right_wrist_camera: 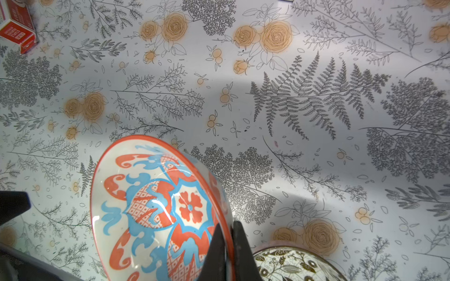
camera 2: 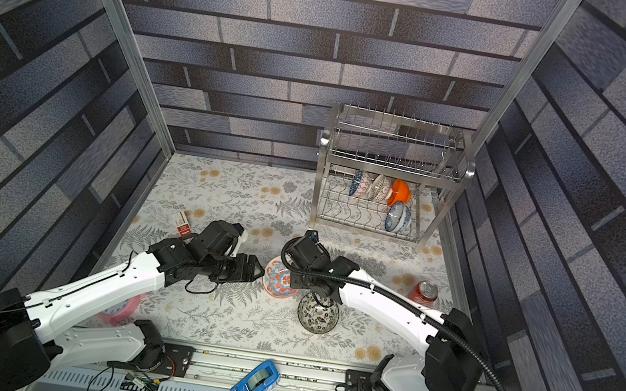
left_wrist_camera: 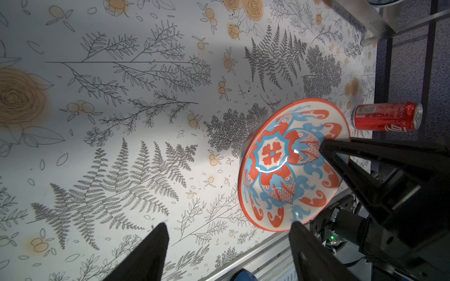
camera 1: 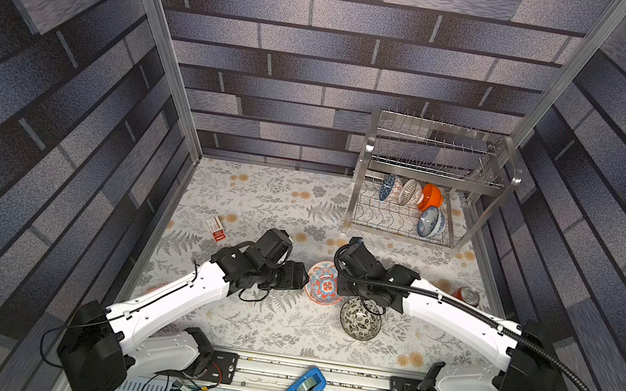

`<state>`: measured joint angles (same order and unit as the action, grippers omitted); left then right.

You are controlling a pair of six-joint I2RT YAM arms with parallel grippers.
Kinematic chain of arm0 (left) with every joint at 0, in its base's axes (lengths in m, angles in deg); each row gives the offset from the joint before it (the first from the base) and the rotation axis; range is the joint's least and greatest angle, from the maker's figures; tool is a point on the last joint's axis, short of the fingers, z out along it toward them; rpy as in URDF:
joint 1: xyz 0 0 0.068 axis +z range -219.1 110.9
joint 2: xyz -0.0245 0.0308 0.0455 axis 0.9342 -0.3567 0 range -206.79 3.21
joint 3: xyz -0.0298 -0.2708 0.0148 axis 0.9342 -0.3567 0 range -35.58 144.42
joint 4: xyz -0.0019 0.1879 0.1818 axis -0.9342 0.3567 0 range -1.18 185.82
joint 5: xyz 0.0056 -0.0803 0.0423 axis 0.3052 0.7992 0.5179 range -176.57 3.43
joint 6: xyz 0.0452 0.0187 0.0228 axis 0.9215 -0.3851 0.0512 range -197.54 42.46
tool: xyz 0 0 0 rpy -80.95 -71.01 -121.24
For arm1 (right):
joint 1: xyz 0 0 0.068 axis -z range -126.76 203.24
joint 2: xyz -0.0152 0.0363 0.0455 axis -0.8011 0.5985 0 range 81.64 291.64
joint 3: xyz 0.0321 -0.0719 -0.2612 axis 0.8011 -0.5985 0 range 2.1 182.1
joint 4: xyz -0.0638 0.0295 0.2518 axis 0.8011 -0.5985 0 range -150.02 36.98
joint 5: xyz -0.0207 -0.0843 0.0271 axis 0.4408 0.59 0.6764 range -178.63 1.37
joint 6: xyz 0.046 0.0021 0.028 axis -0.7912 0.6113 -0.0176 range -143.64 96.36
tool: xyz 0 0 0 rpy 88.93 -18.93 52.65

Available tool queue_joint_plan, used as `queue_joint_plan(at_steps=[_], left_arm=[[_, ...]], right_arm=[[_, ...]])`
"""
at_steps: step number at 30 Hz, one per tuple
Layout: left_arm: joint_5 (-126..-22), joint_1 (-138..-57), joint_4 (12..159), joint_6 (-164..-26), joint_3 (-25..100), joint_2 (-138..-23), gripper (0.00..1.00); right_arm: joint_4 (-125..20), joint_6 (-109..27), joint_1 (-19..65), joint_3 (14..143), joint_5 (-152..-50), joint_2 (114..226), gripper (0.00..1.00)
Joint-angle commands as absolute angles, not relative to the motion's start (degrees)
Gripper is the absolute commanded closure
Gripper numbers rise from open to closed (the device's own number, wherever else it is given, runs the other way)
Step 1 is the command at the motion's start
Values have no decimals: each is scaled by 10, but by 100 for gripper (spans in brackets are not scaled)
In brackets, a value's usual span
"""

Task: Load bowls into a dish rack
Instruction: Place the bowl in the dish rack.

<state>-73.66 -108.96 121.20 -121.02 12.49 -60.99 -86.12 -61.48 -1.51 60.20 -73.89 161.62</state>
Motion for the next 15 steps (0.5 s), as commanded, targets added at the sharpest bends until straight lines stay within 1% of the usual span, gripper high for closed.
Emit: queue_joint_plan(at_steps=[1, 6, 15], left_arm=[[-743, -1087, 1232, -1203, 144, -598, 19], [-746, -1085, 1233, -1198, 145, -595, 16], [-749, -1077, 1234, -1186, 141, -575, 12]], right_arm=[[-876, -607, -14, 617, -694, 1593, 100], [-893, -594, -1, 626, -670, 1589, 100], [-921, -561, 55, 626, -637, 1571, 100]])
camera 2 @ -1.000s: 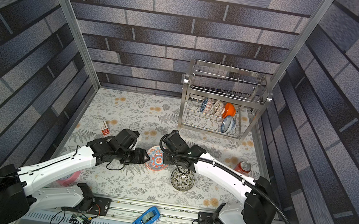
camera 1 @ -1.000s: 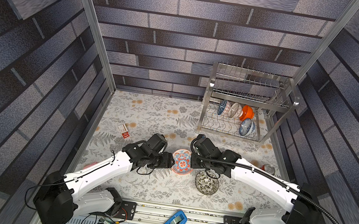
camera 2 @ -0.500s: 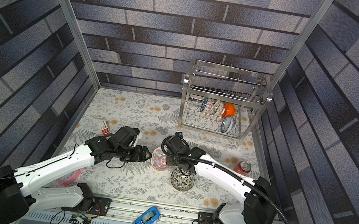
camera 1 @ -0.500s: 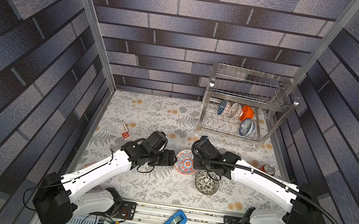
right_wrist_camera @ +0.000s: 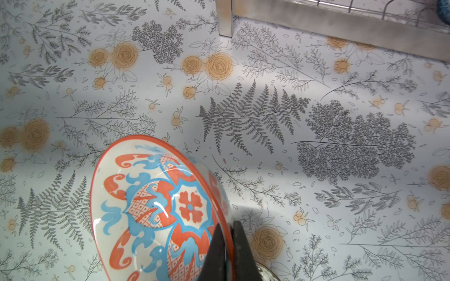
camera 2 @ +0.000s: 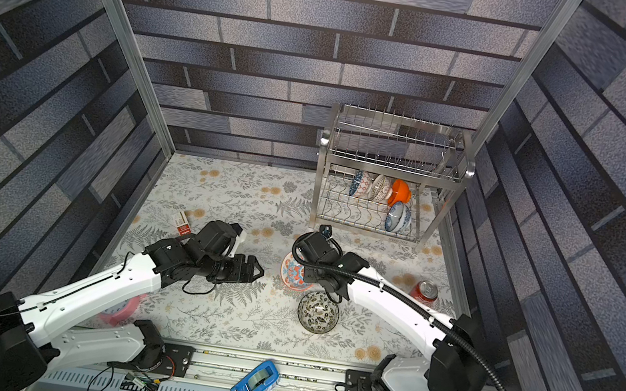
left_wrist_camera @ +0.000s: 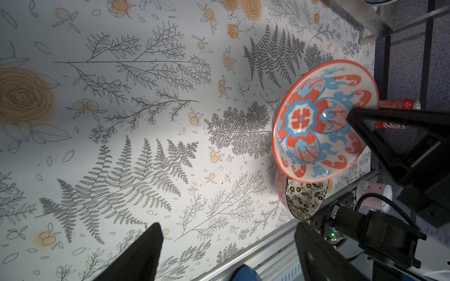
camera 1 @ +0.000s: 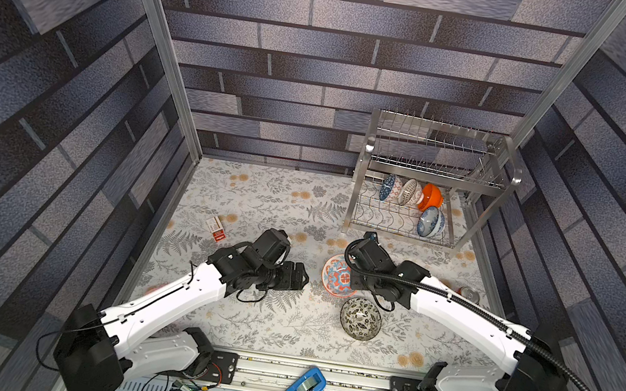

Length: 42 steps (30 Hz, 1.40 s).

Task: Load bowls into a dish rack
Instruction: Place the bowl in the dish rack.

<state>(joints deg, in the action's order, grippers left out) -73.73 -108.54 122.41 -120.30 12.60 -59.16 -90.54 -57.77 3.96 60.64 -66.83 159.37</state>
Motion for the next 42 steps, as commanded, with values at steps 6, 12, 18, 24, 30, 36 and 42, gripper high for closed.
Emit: queue_joint_plan(at_steps=[6, 12, 18, 24, 30, 36, 42], left_arm=[[-739, -1059, 1230, -1181, 135, -571, 11], [-728, -1044, 1222, -1177, 130, -575, 11], [-716, -1031, 1220, -1173, 134, -588, 11], [-708, -1023, 1216, -1166, 144, -605, 12], [-699, -1017, 1213, -1157, 157, -627, 12], [-687, -1011, 1213, -1149, 168, -649, 13], [-684, -1003, 1218, -1145, 175, -659, 13]], right_arm=[[-932, -524, 96, 650, -604, 1558, 100], [-934, -479, 126, 666, -547, 1565, 100], [-929, -428, 147, 683, -467, 1583, 100], [-905, -366, 162, 686, -377, 1601, 100], [-862, -307, 172, 680, -308, 1612, 100], [-792, -238, 181, 665, -257, 1634, 100], [-727, -189, 191, 657, -234, 1658, 100]])
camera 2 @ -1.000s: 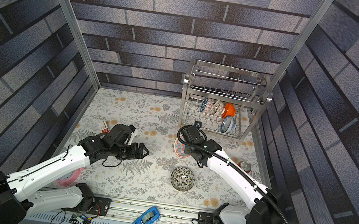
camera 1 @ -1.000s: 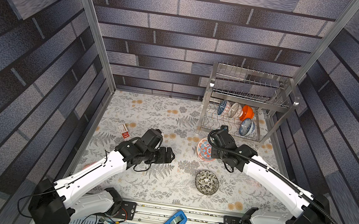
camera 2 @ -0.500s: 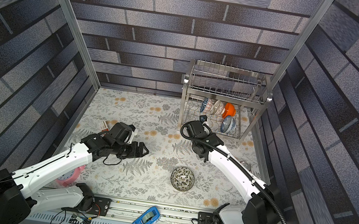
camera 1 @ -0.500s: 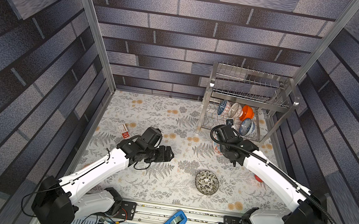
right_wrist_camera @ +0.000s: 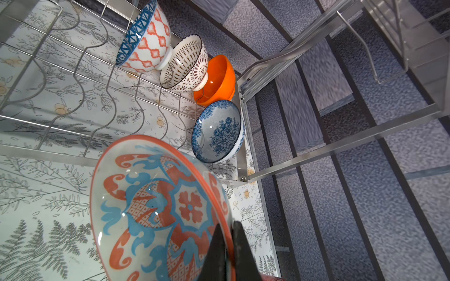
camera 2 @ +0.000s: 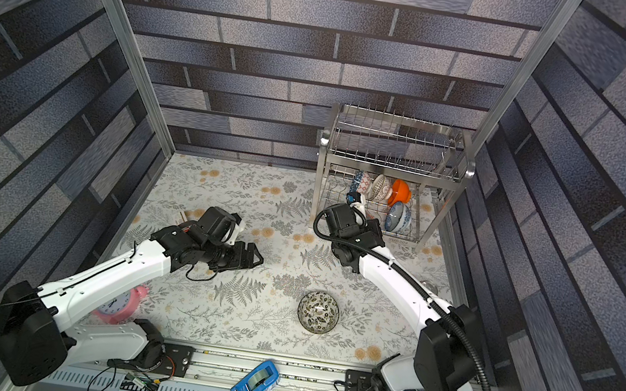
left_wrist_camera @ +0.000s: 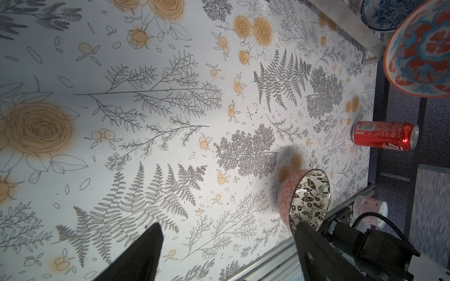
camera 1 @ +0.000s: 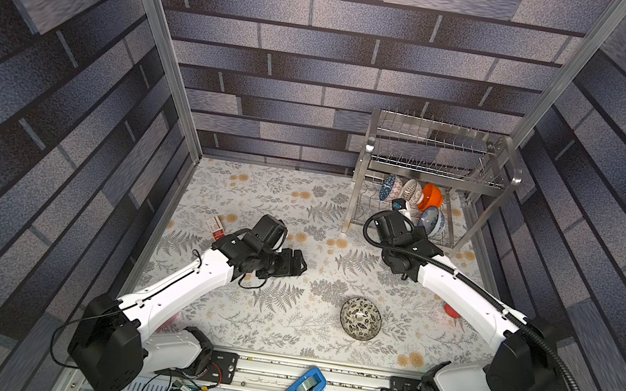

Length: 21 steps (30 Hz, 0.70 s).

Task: Load bowls into a dish rack
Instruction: Place the bowl in the dish rack.

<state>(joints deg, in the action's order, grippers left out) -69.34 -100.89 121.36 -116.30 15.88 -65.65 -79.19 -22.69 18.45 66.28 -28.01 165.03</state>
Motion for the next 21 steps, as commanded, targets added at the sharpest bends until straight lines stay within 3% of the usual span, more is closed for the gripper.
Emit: queue_joint_plan(at_steps=[1, 21], left_arm=[[-683, -1002, 1218, -1145, 177, -659, 13], [-682, -989, 1227, -1149, 186, -669, 13]], right_arm=[[-716, -180, 193, 657, -230, 1663, 100], [-534, -54, 226, 650, -193, 1737, 100]])
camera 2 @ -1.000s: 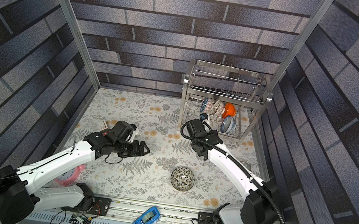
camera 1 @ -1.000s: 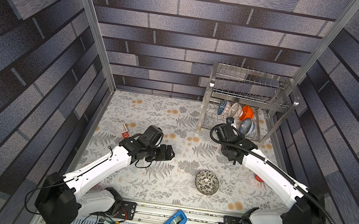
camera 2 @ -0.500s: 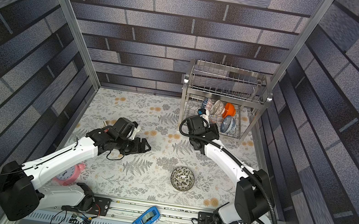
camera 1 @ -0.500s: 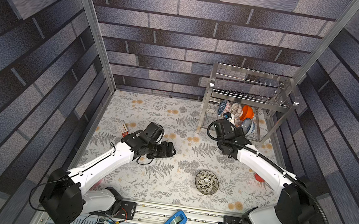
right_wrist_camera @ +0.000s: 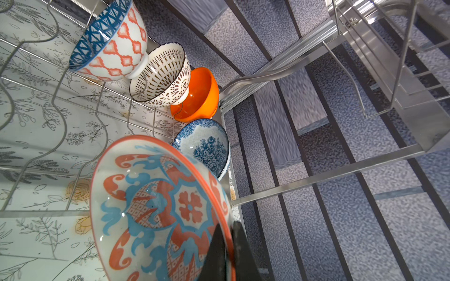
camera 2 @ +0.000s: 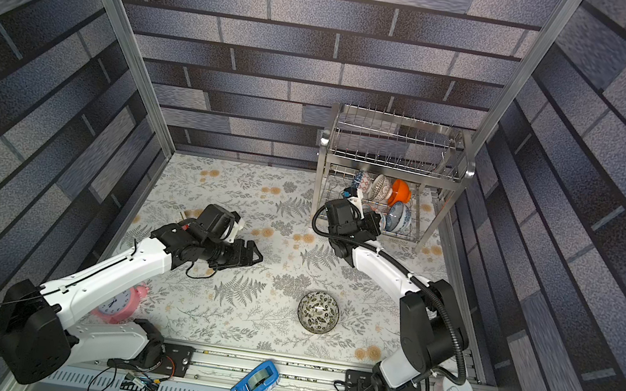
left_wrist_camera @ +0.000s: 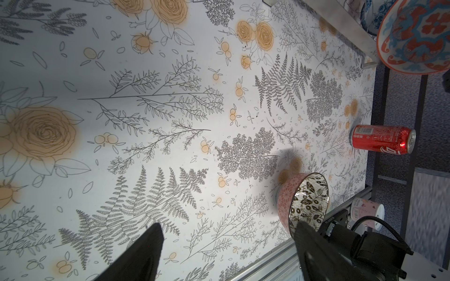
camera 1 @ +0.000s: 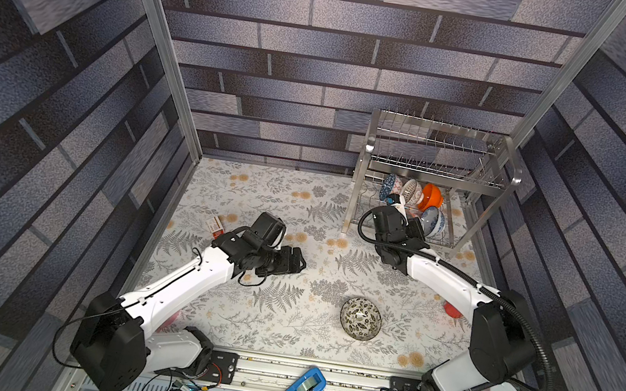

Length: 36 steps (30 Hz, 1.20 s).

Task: Load bowls into a dish rack
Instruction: Place the bowl in the dish rack.

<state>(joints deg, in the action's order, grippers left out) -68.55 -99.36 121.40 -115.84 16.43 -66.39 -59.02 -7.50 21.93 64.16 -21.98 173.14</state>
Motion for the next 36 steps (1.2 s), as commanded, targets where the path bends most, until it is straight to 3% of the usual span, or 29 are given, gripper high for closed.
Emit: queue_joint_plan(at_steps=[1, 36], left_arm=[[-682, -988, 1228, -1148, 187, -671, 13], [-684, -980, 1237, -1151, 211, -703, 13]], right_arm=[[-529, -49, 229, 653, -194, 1741, 100], [-449, 20, 291, 743, -220, 1862, 100]])
